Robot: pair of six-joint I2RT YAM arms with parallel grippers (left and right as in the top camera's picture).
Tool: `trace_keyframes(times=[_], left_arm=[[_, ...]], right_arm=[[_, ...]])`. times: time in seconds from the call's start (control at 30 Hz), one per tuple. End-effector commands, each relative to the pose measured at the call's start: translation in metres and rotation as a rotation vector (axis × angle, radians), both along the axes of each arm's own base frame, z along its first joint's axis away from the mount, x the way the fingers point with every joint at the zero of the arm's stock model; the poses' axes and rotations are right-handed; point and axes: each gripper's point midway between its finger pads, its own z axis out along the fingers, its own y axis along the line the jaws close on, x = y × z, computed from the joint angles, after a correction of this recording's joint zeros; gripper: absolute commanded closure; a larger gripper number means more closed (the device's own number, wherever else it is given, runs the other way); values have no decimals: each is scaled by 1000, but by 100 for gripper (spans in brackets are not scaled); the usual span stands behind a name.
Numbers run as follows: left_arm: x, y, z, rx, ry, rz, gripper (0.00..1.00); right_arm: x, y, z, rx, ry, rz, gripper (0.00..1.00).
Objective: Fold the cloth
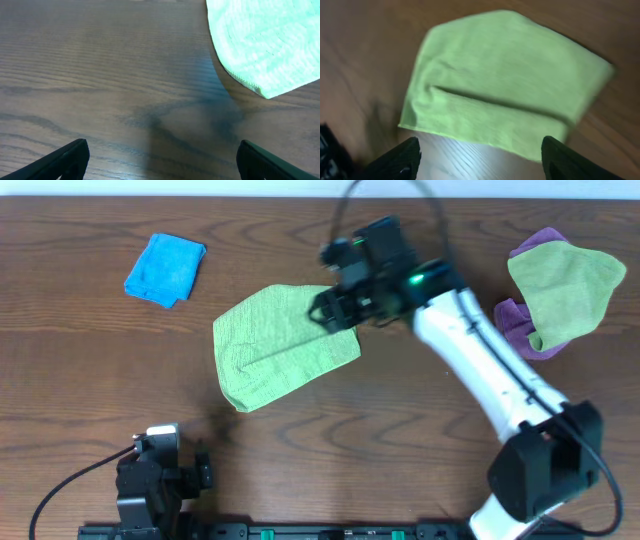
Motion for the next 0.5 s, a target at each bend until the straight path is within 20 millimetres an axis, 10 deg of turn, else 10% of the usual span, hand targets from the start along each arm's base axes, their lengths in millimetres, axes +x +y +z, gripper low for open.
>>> trace_keyframes(times=[0.0,0.47], left_arm=[[-4,-1,-6,7,26,-12,5],[-4,0,-6,13,26,-6,5]], right_arm=[[2,-28,0,48,90,-72,19],[-40,-67,-90,79,351,-172,30]])
